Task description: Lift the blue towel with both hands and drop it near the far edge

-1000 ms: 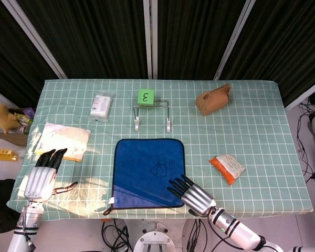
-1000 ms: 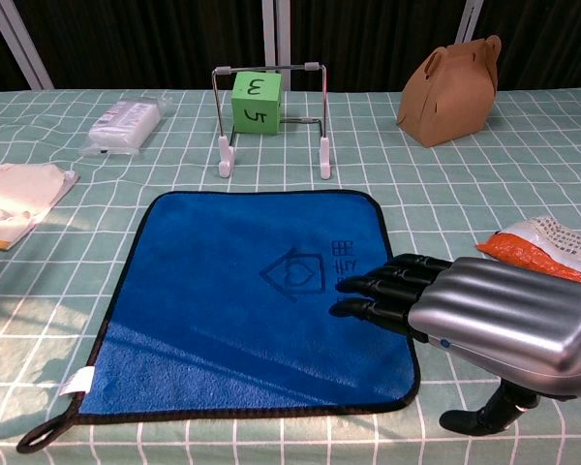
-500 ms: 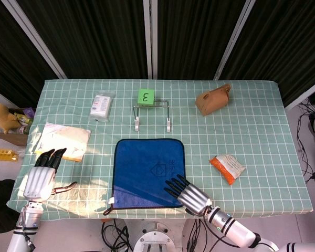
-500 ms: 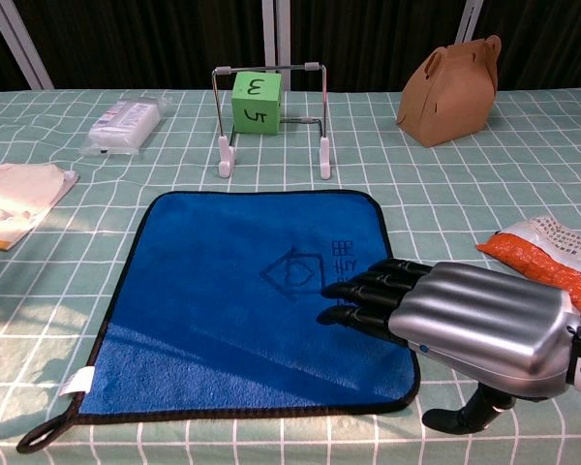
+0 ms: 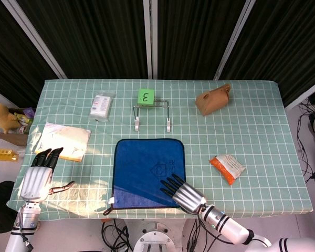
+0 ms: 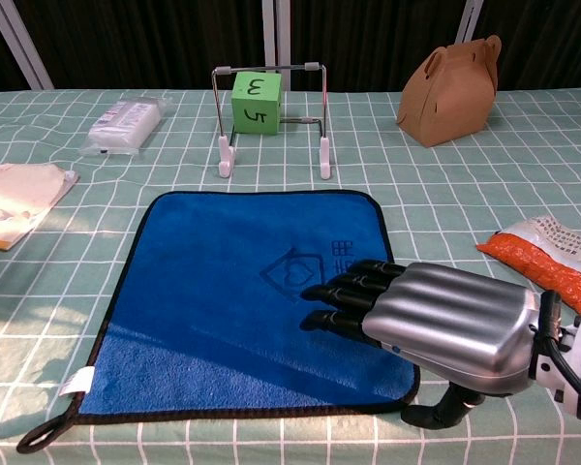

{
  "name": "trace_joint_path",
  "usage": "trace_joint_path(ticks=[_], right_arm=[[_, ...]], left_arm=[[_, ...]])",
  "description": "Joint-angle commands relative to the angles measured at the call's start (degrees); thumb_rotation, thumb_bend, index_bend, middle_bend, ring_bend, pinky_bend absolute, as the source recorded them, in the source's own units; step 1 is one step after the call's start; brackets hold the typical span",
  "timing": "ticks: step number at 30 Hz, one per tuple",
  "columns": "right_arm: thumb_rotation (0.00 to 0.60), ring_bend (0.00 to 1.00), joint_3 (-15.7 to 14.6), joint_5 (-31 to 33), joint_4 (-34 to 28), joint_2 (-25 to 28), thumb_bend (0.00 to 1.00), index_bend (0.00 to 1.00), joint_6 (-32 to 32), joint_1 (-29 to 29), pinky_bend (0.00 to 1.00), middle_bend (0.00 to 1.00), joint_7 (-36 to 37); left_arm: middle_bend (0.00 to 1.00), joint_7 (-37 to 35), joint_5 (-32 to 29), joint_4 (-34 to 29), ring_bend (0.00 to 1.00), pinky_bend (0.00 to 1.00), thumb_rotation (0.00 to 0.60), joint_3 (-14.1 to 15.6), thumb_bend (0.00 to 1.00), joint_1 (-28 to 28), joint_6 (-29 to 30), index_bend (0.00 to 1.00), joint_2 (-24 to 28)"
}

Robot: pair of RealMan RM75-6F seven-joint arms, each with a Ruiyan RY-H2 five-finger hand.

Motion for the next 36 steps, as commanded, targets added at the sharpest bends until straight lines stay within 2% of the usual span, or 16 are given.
trace_joint_path(ticks=[1, 6, 12, 21, 25, 29, 36], right_arm=[[0.600, 0.00, 0.01, 0.32, 0.13, -0.14, 0.22, 0.14, 0.00, 0.23, 0.00, 0.00, -0.20], [0.600, 0.00, 0.10, 0.89, 0.34, -0.43, 0.35, 0.16, 0.37, 0.71, 0.00, 0.00, -0.50], [0.600, 0.00, 0.14, 0.74, 1.13, -1.08, 0.44, 0.17, 1.18, 1.11, 0.00, 0.00, 0.05], [0.600, 0.00, 0.62, -1.48, 4.33, -3.05, 0.53, 0.19, 4.08, 1.17, 0.00, 0.00, 3.23], [0.600, 0.00, 0.66, -2.66, 5.62, -3.78, 0.54, 0.21, 5.06, 1.29, 0.00, 0.00, 5.01], [0.600, 0.00, 0.51, -4.30, 6.89, -4.42, 0.54, 0.27, 6.42, 1.26, 0.00, 0.00, 6.91], [0.600, 0.00, -0.19, -7.41, 8.59, -4.98, 0.53, 0.49, 8.60, 1.22, 0.00, 0.00, 10.02]], left_arm=[[0.14, -0.19, -0.03, 0.09, 0.12, 0.15, 0.396, -0.03, 0.03, -0.04, -0.06, 0.10, -0.01], [0.14, -0.52, -0.07, 0.28, 0.12, 0.15, 0.402, -0.08, 0.03, -0.10, -0.11, 0.10, -0.01], [0.14, -0.74, -0.02, 0.26, 0.12, 0.15, 0.401, -0.10, 0.03, -0.03, 0.09, 0.10, 0.19], [0.14, -1.20, -0.14, 0.51, 0.12, 0.15, 0.415, -0.07, 0.03, 0.03, 0.06, 0.10, 0.23], [0.14, -1.34, -0.22, 0.59, 0.12, 0.15, 0.418, -0.12, 0.03, 0.03, 0.07, 0.10, 0.24], [0.14, -1.40, -0.37, 0.67, 0.12, 0.15, 0.419, -0.12, 0.03, 0.02, -0.04, 0.10, 0.26], [0.14, -1.52, -0.25, 0.71, 0.12, 0.15, 0.425, -0.09, 0.03, 0.01, 0.00, 0.10, 0.22]])
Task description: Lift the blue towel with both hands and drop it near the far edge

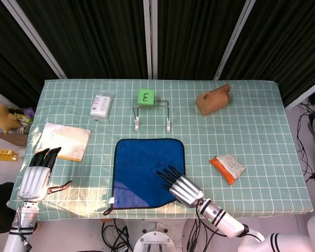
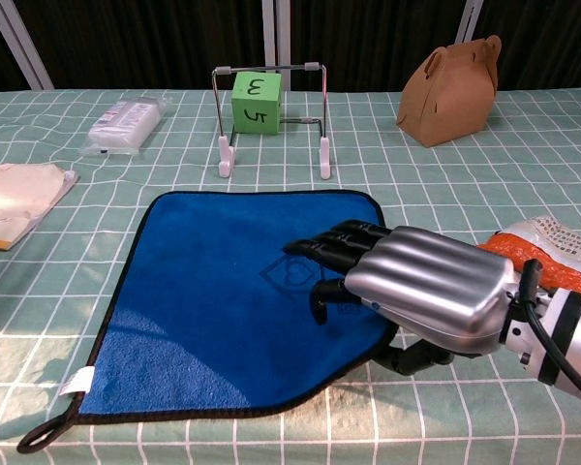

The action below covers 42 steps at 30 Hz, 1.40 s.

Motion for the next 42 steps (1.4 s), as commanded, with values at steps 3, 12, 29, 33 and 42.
trace_joint_path(ticks=[3, 12, 29, 33, 42], right_arm=[[0.600, 0.00, -0.52, -2.04, 1.36, -0.46, 0.53, 0.57, 1.83, -0.24, 0.00, 0.00, 1.84], [0.600, 0.00, -0.03, -3.69, 3.87, -2.05, 0.54, 0.84, 5.10, -1.18, 0.00, 0.00, 3.04], [0.600, 0.00, 17.98, 9.43, 5.19, -8.32, 0.54, 0.87, -6.29, 11.45, 0.00, 0.00, -1.00], [0.600, 0.00, 22.79, 15.07, 7.30, -9.99, 0.53, 0.88, -9.38, 15.90, 0.00, 0.00, -2.72], [0.600, 0.00, 28.54, 22.63, 12.10, -12.26, 0.53, 0.88, -10.80, 23.88, 0.00, 0.00, -4.94]], left_arm=[[0.14, 0.05, 0.02, 0.00, 0.12, 0.15, 0.426, 0.03, 0.03, -0.01, -0.02, 0.10, -0.02], [0.14, 0.17, -0.01, -0.22, 0.12, 0.15, 0.437, -0.02, 0.03, -0.12, -0.15, 0.10, 0.01], [0.18, -8.14, 3.22, -2.12, 0.16, 0.22, 0.436, 0.83, 0.02, -3.85, -5.22, 0.15, 0.97], [0.20, -12.95, 2.66, -2.30, 0.18, 0.26, 0.425, 0.57, 0.02, -6.31, -9.24, 0.17, 0.51], [0.21, -22.35, -0.99, -2.49, 0.18, 0.26, 0.261, -1.15, 0.02, -12.90, -19.87, 0.16, -2.00]])
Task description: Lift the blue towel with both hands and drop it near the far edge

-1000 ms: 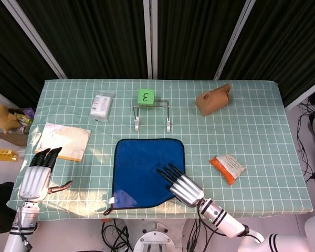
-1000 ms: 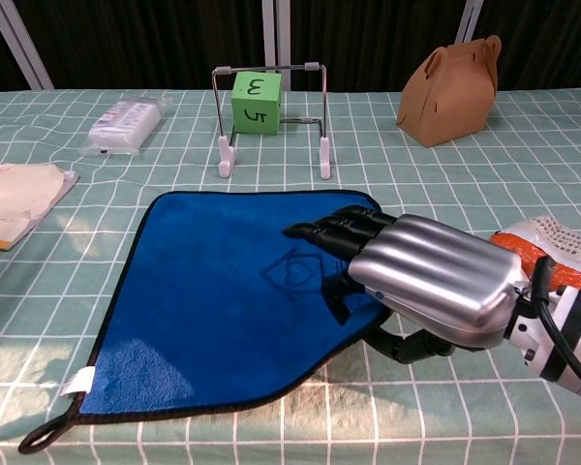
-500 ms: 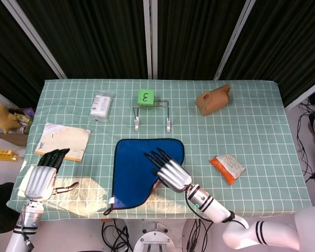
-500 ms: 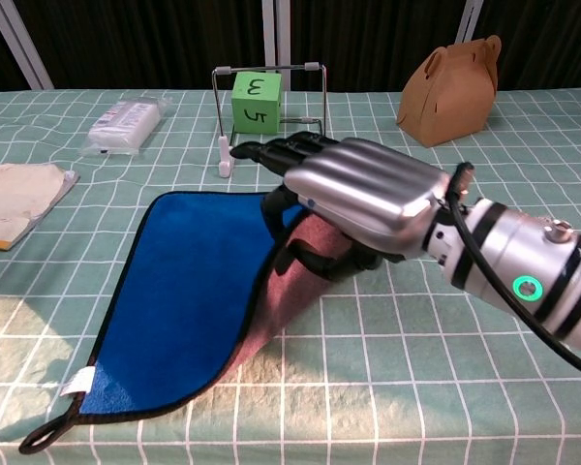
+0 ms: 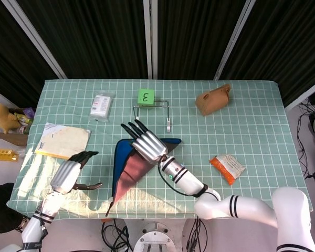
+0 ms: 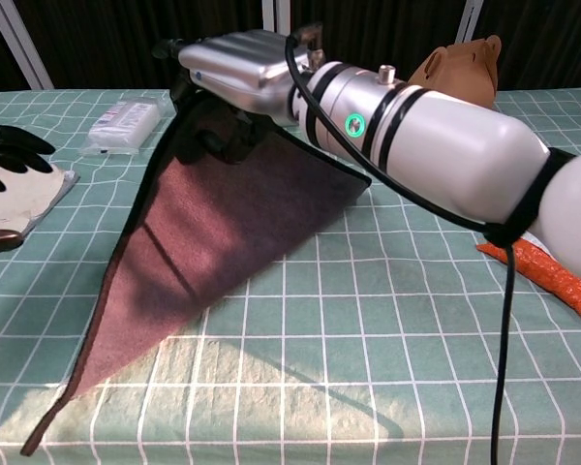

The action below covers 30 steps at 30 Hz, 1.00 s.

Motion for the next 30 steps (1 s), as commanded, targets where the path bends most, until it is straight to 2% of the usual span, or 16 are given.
trace_joint_path(ticks=[1, 5, 11, 18, 23, 26, 30], right_arm=[[0.600, 0.00, 1.65, 2.63, 2.11, -1.03, 0.53, 0.88, -0.36, 2.40, 0.00, 0.00, -0.40], [0.600, 0.00, 2.52, 5.17, 4.46, -1.85, 0.53, 0.88, -0.54, 5.11, 0.00, 0.00, -0.49], [0.600, 0.00, 3.55, 6.98, 7.18, -2.36, 0.53, 0.89, 0.45, 8.24, 0.00, 0.00, 1.22], [0.600, 0.00, 3.21, 6.66, 8.62, -1.76, 0.53, 0.90, 2.85, 8.98, 0.00, 0.00, 5.15], [0.600, 0.00, 2.39, 5.77, 7.87, -0.48, 0.53, 0.90, 4.92, 8.61, 0.00, 0.00, 7.28], [0.600, 0.00, 1.66, 5.22, 6.85, 0.38, 0.53, 0.90, 6.06, 8.23, 0.00, 0.00, 8.00], [0.600, 0.00, 0.56, 4.71, 5.61, 1.41, 0.53, 0.90, 7.41, 7.54, 0.00, 0.00, 8.70]], left_arm=[[0.21, -4.23, -2.05, -0.21, 0.18, 0.26, 0.250, -0.98, 0.02, -3.24, -4.67, 0.16, -1.16], [0.22, -5.19, -3.76, 0.85, 0.19, 0.27, 0.245, -1.54, 0.02, -5.14, -7.44, 0.16, -2.15], [0.24, -3.79, -8.06, 3.06, 0.24, 0.34, 0.244, -1.72, 0.01, -6.22, -9.87, 0.18, -4.50], [0.29, -4.59, -10.95, 5.40, 0.30, 0.41, 0.244, -1.69, 0.02, -7.19, -12.17, 0.25, -5.21], [0.35, -4.64, -12.14, 6.03, 0.35, 0.45, 0.244, -1.55, 0.09, -7.24, -12.36, 0.31, -5.31], [0.39, -5.13, -12.43, 6.28, 0.38, 0.49, 0.307, -1.53, 0.17, -7.19, -12.19, 0.38, -5.69], [0.44, -5.55, -12.88, 6.83, 0.43, 0.53, 0.476, -1.73, 0.27, -7.37, -12.14, 0.45, -6.62]])
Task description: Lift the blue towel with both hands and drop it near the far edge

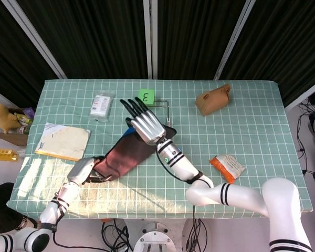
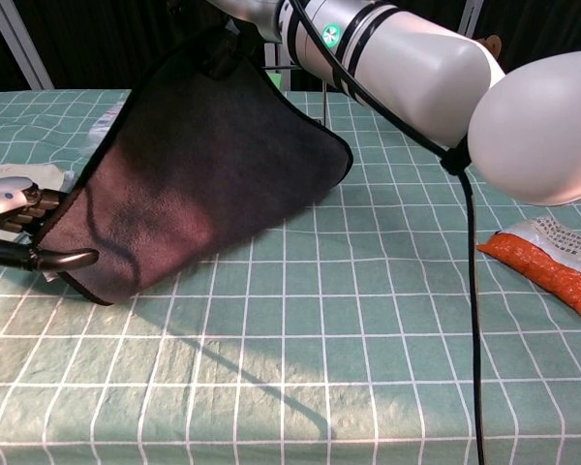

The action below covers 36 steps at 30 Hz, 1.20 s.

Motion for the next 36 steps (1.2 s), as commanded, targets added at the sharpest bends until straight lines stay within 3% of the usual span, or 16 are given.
trace_joint_path(ticks=[1, 4, 11, 16, 20, 22, 24, 26, 36], right_arm=[[0.600, 0.00, -0.68, -0.31, -0.71, 0.61, 0.53, 0.90, 0.76, -0.48, 0.00, 0.00, 0.44], [0.600, 0.00, -1.31, -0.54, -1.65, 1.49, 0.53, 0.90, 1.72, -0.98, 0.00, 0.00, 0.86], [0.600, 0.00, -2.45, -0.70, -3.18, 3.17, 0.53, 0.90, 3.11, -1.80, 0.00, 0.00, 1.20], [0.600, 0.00, -3.19, -0.27, -3.18, 3.51, 0.53, 0.90, 3.36, -2.02, 0.00, 0.00, 1.55], [0.600, 0.00, -3.67, -0.39, -3.21, 3.60, 0.53, 0.90, 3.57, -1.95, 0.00, 0.00, 1.75], [0.600, 0.00, -3.80, -0.52, -3.30, 3.65, 0.53, 0.90, 3.74, -1.90, 0.00, 0.00, 1.80], [0.600, 0.00, -3.93, -0.69, -3.53, 3.81, 0.53, 0.90, 3.96, -1.87, 0.00, 0.00, 1.83], [0.600, 0.00, -4.01, -0.80, -3.75, 4.00, 0.53, 0.90, 4.18, -1.88, 0.00, 0.00, 1.81], [0.600, 0.00, -5.18, -1.49, -5.02, 5.01, 0.53, 0.90, 5.62, -2.77, 0.00, 0.00, 2.12]], left_arm=[[0.45, -0.34, -0.32, 0.38, 0.44, 0.54, 0.511, -0.20, 0.28, -0.18, -0.05, 0.47, -0.52], [0.48, -0.25, -0.98, 0.66, 0.46, 0.56, 0.596, -0.39, 0.33, -0.59, -0.61, 0.50, -0.76], [0.50, -3.58, -1.80, -0.65, 0.48, 0.58, 0.599, -1.16, 0.35, -0.57, -0.85, 0.52, 0.29], [0.50, -7.41, -0.58, -0.89, 0.48, 0.58, 0.407, -1.37, 0.33, -0.28, -0.27, 0.52, 1.06], [0.52, -9.36, -0.11, -0.59, 0.50, 0.60, 0.340, -1.57, 0.33, -0.07, 0.38, 0.52, 0.95], [0.53, -9.30, -0.09, -0.35, 0.51, 0.61, 0.398, -1.57, 0.35, -0.14, 0.41, 0.55, 1.01], [0.55, -8.47, -0.52, -0.16, 0.53, 0.62, 0.533, -1.67, 0.40, -0.14, 0.69, 0.58, 0.88], [0.57, -7.76, -0.92, -0.25, 0.55, 0.64, 0.599, -1.67, 0.42, -0.12, 0.84, 0.61, 0.77], [0.68, -8.42, -2.75, -0.42, 0.65, 0.73, 0.600, -3.64, 0.46, 1.21, 4.78, 0.74, -1.26]])
